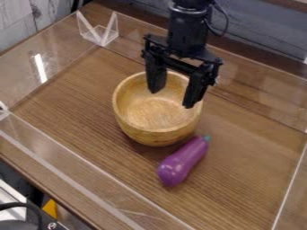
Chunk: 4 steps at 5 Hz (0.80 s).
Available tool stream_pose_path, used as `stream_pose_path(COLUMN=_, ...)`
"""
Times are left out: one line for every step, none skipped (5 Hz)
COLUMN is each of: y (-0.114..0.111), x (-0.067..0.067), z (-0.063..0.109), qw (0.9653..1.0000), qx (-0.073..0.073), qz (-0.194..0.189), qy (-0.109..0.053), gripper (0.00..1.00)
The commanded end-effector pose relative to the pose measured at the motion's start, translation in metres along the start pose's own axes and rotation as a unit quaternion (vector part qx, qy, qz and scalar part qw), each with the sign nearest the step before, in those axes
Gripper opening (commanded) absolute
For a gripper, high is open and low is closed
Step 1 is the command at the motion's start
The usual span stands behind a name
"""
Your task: Put the purple eggplant in the brown bowl
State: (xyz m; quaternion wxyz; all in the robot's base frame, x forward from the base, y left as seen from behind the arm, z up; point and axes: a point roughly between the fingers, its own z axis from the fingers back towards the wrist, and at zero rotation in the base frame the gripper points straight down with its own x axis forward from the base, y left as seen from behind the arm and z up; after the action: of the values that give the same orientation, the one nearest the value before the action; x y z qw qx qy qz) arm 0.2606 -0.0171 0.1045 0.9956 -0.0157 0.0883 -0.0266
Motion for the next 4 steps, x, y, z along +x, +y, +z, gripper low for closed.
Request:
stream_pose_path(y=-0.005, x=-0.005, z=0.010, qw=0.9997, qx=0.000, qz=-0.008, qy=-0.021, gripper=1.00)
stream_pose_path(y=-0.009, x=-0.010, z=0.007, qw=0.9998, qx=-0.003, qz=-0.014, qy=-0.016, gripper=1.00)
stream_pose_path(y=-0.013, x=-0.015, z=0.004, qw=0.9997, qx=-0.004, qz=-0.019, qy=-0.013, gripper=1.00)
stream_pose_path(y=-0.018, x=-0.020, z=0.001, qw=0.9996, qx=-0.005, qz=-0.025, qy=-0.010, gripper=1.00)
